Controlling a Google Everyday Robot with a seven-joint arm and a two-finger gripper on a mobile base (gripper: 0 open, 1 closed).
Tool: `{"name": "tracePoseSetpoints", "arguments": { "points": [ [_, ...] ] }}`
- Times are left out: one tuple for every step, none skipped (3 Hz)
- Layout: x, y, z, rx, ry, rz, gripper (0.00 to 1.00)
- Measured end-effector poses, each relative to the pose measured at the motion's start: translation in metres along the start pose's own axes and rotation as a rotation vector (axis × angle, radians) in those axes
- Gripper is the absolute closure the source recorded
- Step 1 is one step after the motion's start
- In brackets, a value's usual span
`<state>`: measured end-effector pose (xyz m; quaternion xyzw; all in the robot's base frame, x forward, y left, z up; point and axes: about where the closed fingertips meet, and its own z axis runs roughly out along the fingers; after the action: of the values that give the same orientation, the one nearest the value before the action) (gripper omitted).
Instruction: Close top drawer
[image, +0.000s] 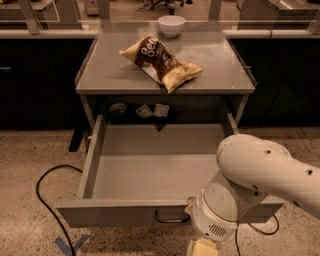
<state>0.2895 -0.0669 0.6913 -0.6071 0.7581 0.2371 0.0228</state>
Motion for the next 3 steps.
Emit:
{"name": "tracePoseSetpoints", "arguments": {
  "points": [
    [0.006, -0.015, -0.002, -0.014, -0.057, 0.002, 0.00],
    [0.012, -0.032, -0.003, -0.022, -0.111, 0.010, 0.00],
    [0.022, -0.078, -0.004, -0.014, -0.209, 0.035, 0.00]
  ]
}}
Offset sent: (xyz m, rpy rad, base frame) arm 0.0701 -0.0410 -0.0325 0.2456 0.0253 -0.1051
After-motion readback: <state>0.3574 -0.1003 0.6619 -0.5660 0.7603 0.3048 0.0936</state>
